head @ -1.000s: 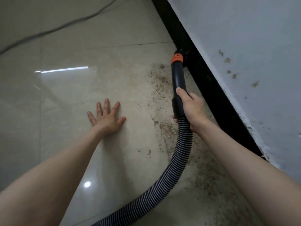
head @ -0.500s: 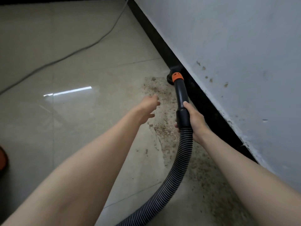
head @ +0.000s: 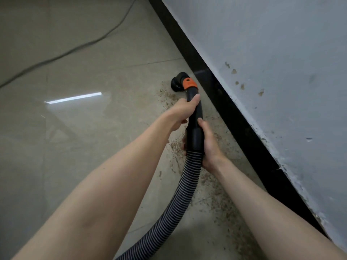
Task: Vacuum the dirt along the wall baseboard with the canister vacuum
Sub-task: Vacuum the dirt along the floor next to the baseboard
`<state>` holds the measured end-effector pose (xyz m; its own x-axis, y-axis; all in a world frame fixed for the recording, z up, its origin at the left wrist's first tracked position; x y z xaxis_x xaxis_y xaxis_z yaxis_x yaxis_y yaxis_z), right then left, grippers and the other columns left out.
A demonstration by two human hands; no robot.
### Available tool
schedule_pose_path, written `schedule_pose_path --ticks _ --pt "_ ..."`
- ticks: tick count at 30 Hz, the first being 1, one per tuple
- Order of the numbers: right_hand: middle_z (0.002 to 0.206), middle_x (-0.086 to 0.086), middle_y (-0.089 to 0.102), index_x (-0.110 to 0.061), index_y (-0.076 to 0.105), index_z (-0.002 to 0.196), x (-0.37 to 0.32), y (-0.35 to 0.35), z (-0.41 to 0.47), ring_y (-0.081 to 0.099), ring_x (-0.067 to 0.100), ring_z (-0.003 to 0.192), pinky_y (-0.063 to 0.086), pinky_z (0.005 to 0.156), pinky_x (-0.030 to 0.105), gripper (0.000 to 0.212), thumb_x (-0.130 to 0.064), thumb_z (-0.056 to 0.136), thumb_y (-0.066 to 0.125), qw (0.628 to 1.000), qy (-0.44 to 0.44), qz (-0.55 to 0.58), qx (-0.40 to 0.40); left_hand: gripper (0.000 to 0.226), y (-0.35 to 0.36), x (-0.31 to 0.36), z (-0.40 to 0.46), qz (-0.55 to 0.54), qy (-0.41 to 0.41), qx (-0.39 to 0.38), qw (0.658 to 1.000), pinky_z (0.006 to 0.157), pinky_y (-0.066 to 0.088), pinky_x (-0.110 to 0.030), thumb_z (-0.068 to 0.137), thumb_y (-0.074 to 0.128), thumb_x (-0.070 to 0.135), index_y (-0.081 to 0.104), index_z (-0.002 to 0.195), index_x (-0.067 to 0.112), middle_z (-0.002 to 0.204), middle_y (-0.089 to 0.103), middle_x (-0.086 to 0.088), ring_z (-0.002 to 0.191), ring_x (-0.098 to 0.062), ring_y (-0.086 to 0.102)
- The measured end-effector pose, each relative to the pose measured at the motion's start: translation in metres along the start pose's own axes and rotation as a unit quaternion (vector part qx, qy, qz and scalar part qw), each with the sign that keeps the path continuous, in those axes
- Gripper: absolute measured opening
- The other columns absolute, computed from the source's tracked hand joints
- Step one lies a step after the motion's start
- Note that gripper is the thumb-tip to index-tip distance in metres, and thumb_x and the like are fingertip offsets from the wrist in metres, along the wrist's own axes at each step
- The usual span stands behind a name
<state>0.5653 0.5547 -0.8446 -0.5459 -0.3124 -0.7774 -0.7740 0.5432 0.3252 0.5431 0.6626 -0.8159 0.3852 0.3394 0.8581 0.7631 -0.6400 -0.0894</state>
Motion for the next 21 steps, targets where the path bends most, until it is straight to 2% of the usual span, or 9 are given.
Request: schedule_pose_path --ticks 4,5,7,8,10,12,13,15,21 --pt "0.067 0.014 0.060 -0.002 0.061 0.089 0.001 -0.011 0.001 0.057 0.025 0.048 0.045 0.044 0.027 0.042 -0.042 0.096 0.049 0.997 -0.042 -0.038 0.042 0.047 -0.006 -0.003 0.009 -0.029 0.002 0.016 0.999 0.096 0.048 -0.040 0.098 0.047 0.039 0.052 0.123 0.000 0.117 0.061 -0.014 0.106 -0.028 0.059" --pt "0.067 0.016 0.061 -0.002 0.062 0.090 0.002 -0.015 0.002 0.057 0.026 0.048 0.046 0.044 0.028 0.042 -0.041 0.096 0.050 0.996 -0.054 -0.046 0.059 0.046 -0.004 -0.004 0.010 -0.020 0.002 0.009 1.000 0.088 0.050 -0.035 0.098 0.047 0.038 0.053 0.123 0.000 0.113 0.062 -0.012 0.100 -0.026 0.060" --pt "0.065 0.016 0.061 -0.002 0.063 0.088 0.005 -0.021 0.003 0.056 0.027 0.047 0.046 0.042 0.029 0.041 -0.040 0.096 0.052 0.993 -0.067 -0.037 0.093 0.045 0.000 -0.002 0.011 0.015 0.003 -0.007 1.000 0.070 0.044 -0.026 0.097 0.048 0.038 0.055 0.121 0.001 0.105 0.061 -0.008 0.088 -0.019 0.057" --pt "0.064 0.016 0.061 -0.001 0.063 0.088 0.006 -0.023 0.004 0.055 0.027 0.046 0.046 0.041 0.028 0.041 -0.040 0.096 0.053 0.991 -0.071 -0.027 0.114 0.045 0.003 0.000 0.012 0.029 0.005 -0.012 0.999 0.068 0.041 -0.025 0.097 0.049 0.038 0.055 0.121 0.002 0.106 0.061 -0.008 0.088 -0.019 0.057" --pt "0.064 0.016 0.061 0.001 0.065 0.090 0.008 -0.027 0.007 0.056 0.026 0.044 0.046 0.040 0.028 0.044 -0.041 0.095 0.053 0.985 -0.076 -0.018 0.157 0.044 0.008 0.005 0.016 0.037 0.013 -0.016 0.999 0.066 0.045 -0.025 0.096 0.051 0.037 0.055 0.119 0.000 0.108 0.062 -0.011 0.090 -0.020 0.060" --pt "0.066 0.017 0.061 0.002 0.065 0.093 0.008 -0.027 0.011 0.057 0.026 0.044 0.046 0.041 0.028 0.048 -0.044 0.095 0.053 0.980 -0.077 -0.005 0.182 0.044 0.012 0.010 0.019 0.029 0.019 -0.017 0.999 0.080 0.053 -0.034 0.095 0.054 0.036 0.056 0.116 -0.002 0.110 0.064 -0.016 0.096 -0.027 0.063" --pt "0.067 0.018 0.061 0.002 0.065 0.093 0.007 -0.026 0.013 0.058 0.026 0.044 0.046 0.041 0.028 0.048 -0.045 0.094 0.053 0.979 -0.077 0.007 0.186 0.044 0.013 0.011 0.021 0.023 0.020 -0.017 0.999 0.089 0.052 -0.039 0.094 0.055 0.036 0.056 0.115 -0.003 0.112 0.064 -0.018 0.101 -0.030 0.063" --pt "0.063 0.016 0.061 0.001 0.064 0.090 0.006 -0.021 0.018 0.058 0.026 0.044 0.046 0.042 0.029 0.047 -0.045 0.094 0.052 0.981 -0.073 0.020 0.177 0.043 0.012 0.012 0.025 0.012 0.027 -0.011 0.999 0.094 0.051 -0.041 0.094 0.057 0.034 0.057 0.114 -0.004 0.111 0.064 -0.019 0.101 -0.031 0.063" --pt "0.061 0.014 0.060 0.001 0.063 0.093 0.011 0.002 0.022 0.057 0.025 0.046 0.047 0.042 0.027 0.048 -0.046 0.095 0.049 0.993 -0.035 0.007 0.112 0.042 -0.019 0.000 0.031 -0.023 0.039 0.040 0.998 0.076 0.051 -0.028 0.093 0.058 0.035 0.056 0.115 -0.001 0.098 0.063 -0.009 0.087 -0.021 0.062"
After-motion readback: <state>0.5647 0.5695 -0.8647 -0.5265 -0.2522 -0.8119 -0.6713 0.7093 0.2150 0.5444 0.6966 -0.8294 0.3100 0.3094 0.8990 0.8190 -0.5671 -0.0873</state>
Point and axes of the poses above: each hand's wrist, its own z-axis towards the middle knuckle, its own y-axis out of the palm, x = y × z, the point moved 9 cm from there along z, towards the middle knuckle
